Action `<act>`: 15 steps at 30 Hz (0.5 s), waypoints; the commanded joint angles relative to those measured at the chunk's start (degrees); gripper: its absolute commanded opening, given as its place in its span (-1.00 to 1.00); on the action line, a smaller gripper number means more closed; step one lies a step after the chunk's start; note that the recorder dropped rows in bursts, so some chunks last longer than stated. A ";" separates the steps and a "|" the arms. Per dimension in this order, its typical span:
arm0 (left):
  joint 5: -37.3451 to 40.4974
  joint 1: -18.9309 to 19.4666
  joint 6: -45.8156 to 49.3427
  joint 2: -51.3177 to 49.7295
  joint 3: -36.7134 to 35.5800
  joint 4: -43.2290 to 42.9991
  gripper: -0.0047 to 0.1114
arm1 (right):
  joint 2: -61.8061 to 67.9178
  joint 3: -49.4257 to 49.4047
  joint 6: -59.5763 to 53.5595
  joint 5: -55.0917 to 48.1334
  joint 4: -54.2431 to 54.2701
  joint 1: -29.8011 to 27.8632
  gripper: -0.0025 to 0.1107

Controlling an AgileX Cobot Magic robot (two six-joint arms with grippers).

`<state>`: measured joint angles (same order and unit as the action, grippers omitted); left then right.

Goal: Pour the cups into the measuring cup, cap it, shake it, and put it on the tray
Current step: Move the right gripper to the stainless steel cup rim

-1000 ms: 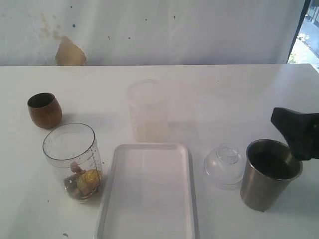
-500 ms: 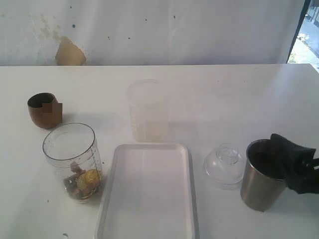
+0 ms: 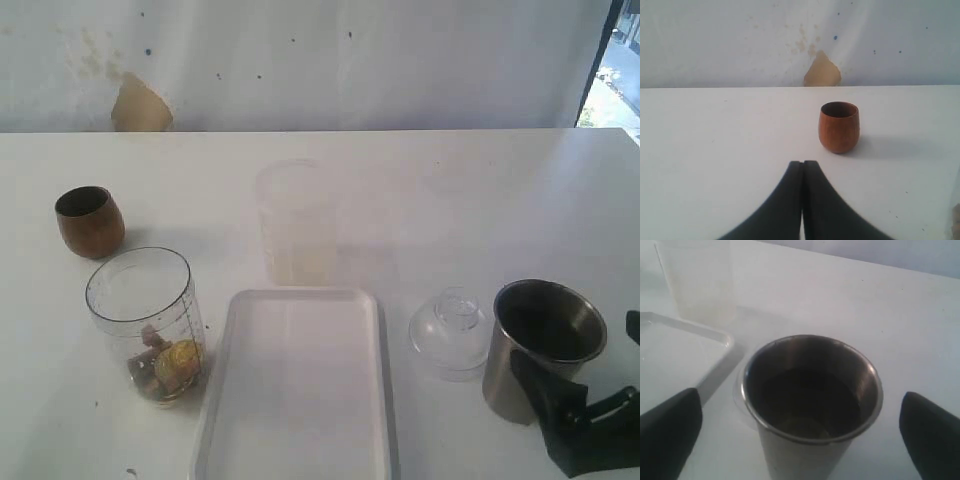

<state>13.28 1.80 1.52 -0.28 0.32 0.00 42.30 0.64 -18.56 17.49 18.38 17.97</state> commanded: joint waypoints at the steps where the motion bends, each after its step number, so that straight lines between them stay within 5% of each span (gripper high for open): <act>1: 0.07 0.19 -0.22 0.28 -0.32 0.00 -0.92 | 1.07 -0.64 -0.31 4.02 -0.47 0.21 0.90; 15: 0.07 0.19 -0.22 0.28 -0.32 0.00 -0.92 | 7.72 -0.64 4.33 8.98 -4.14 0.21 0.90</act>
<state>13.28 1.80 1.52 -0.28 0.32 0.00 48.04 0.34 -15.44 24.27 15.38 17.97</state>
